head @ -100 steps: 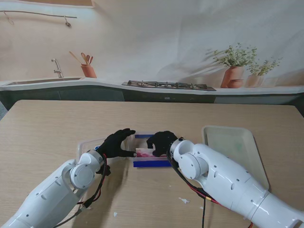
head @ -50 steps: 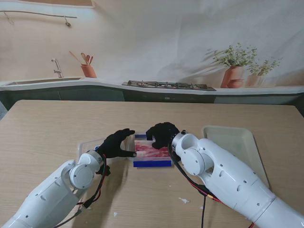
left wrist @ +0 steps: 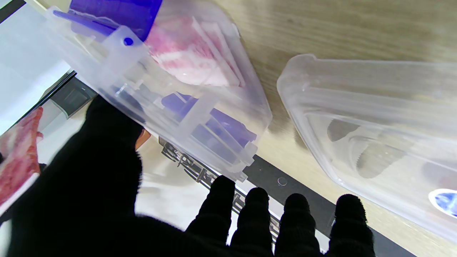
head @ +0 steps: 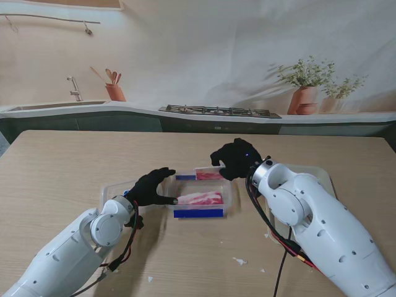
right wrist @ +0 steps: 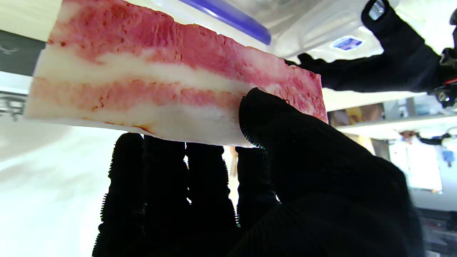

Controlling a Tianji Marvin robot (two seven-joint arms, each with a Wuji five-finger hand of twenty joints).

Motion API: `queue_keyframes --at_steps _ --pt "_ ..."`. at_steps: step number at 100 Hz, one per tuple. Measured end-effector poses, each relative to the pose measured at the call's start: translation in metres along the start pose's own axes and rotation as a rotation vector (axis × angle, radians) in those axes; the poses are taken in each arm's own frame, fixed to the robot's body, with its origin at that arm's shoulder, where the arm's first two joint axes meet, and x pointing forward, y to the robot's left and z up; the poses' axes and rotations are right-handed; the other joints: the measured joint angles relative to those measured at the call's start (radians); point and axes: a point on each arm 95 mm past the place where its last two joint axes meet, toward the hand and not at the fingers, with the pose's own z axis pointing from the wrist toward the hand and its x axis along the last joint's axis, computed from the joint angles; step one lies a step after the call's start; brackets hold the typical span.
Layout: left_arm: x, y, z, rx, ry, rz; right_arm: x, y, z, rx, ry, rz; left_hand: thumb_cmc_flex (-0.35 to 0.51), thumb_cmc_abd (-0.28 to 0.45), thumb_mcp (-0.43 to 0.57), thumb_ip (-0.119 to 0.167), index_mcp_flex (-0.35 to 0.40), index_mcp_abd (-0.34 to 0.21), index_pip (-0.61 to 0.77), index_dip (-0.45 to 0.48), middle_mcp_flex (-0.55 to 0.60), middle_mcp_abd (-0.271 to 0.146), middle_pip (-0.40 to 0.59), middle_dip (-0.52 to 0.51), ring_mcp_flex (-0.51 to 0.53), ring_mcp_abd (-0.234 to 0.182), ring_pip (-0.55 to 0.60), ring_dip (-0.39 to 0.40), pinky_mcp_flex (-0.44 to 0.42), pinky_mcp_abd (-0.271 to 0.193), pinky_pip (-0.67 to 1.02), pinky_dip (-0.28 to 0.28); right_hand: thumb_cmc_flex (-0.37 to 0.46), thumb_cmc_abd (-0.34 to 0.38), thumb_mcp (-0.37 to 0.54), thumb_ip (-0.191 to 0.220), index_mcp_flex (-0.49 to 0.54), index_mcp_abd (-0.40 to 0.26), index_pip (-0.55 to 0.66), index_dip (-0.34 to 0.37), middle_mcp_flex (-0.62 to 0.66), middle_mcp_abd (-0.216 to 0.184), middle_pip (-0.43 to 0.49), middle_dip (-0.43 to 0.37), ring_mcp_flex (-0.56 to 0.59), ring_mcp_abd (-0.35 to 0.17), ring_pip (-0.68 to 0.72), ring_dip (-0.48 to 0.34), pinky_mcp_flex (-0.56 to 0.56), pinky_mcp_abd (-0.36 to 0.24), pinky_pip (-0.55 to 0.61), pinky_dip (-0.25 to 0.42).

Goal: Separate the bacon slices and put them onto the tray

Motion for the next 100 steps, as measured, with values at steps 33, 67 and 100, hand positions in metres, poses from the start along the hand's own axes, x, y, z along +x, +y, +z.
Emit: queue_keyframes --at_steps 33,67,100 --pt "0.000 0.000 0.000 0.001 0.000 0.000 -0.054 -0.005 -0.039 -0.016 -0.160 -0.111 0.000 0.000 0.000 0.000 0.000 0.001 0.000 0.000 0.000 0.000 0.000 0.000 0.000 0.000 0.000 0.000 0.000 0.000 0.000 0.000 0.000 0.001 0.000 0.000 -0.003 0.000 0.000 0.022 -0.003 0.000 0.000 0.014 0.000 0.000 0.000 0.000 -0.011 0.000 0.000 0.000" --pt "0.001 0.001 0.001 -0.002 0.001 0.006 -0.109 -0.040 -0.069 0.061 -0.362 -0.158 0.000 0.009 0.000 0.000 -0.003 0.008 -0.001 0.000 0.000 0.000 0.000 0.000 0.000 0.000 0.000 0.000 0.000 0.000 0.000 0.000 0.000 0.001 0.000 0.000 -0.009 0.000 0.000 0.034 -0.012 0.000 0.003 0.020 0.000 0.000 0.000 0.000 -0.015 0.000 0.000 0.000" --pt "0.001 0.001 0.002 0.000 0.000 0.010 -0.132 -0.066 -0.071 0.141 -0.423 -0.184 0.000 0.009 0.000 0.000 -0.001 0.008 -0.001 0.000 0.000 0.000 0.000 0.000 0.000 0.000 0.000 0.000 0.000 0.000 0.000 0.000 0.000 0.009 -0.002 0.000 -0.012 -0.004 0.000 0.036 -0.018 0.000 0.003 0.020 0.000 0.000 -0.010 0.000 -0.021 0.000 0.000 0.001"
